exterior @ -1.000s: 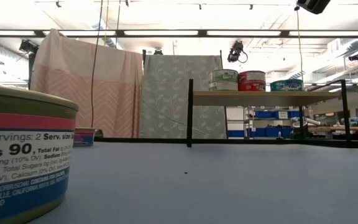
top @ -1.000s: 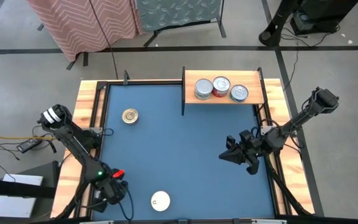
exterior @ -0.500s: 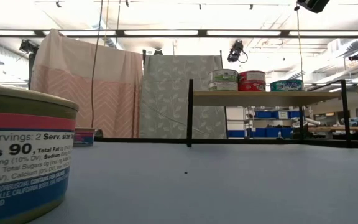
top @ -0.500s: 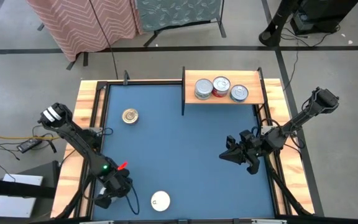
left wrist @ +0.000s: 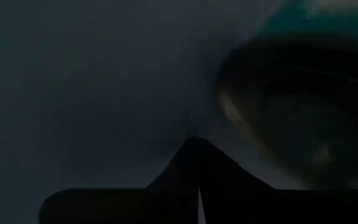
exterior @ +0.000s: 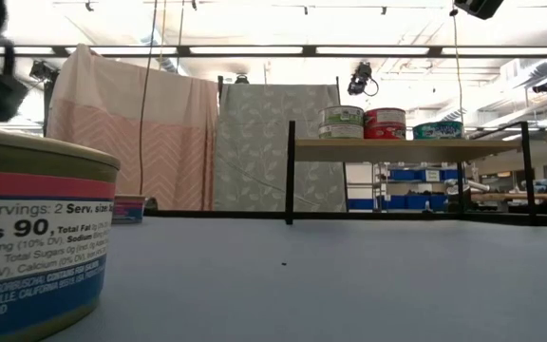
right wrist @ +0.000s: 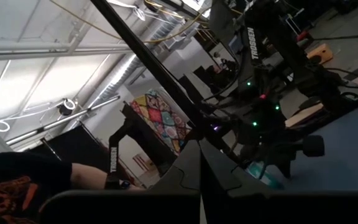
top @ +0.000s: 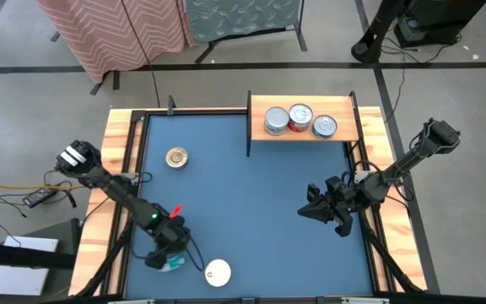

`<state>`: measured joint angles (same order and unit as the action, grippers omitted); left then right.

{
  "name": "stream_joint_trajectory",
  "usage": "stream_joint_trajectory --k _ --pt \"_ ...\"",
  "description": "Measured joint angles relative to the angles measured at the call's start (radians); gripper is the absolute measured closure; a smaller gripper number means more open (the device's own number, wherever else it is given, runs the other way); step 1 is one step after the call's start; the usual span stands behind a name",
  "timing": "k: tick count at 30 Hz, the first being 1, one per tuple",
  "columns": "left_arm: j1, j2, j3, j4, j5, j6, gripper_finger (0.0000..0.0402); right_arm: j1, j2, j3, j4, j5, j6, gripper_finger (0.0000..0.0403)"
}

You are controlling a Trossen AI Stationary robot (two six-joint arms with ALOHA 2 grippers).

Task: Stack canned seafood by type on shelf
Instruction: Stack the green-blue tuna can on top of the tuna can on the shelf

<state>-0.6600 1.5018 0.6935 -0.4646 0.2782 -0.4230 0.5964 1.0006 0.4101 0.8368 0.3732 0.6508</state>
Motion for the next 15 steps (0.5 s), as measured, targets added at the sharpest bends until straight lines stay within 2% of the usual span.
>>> stream_joint_trajectory --k 15 --pt "0.093 -0.001 0.003 0.033 -0.06 -0.003 0.0392 -0.002 -0.006 0.0 -0.002 0.0 -0.007 0.0398"
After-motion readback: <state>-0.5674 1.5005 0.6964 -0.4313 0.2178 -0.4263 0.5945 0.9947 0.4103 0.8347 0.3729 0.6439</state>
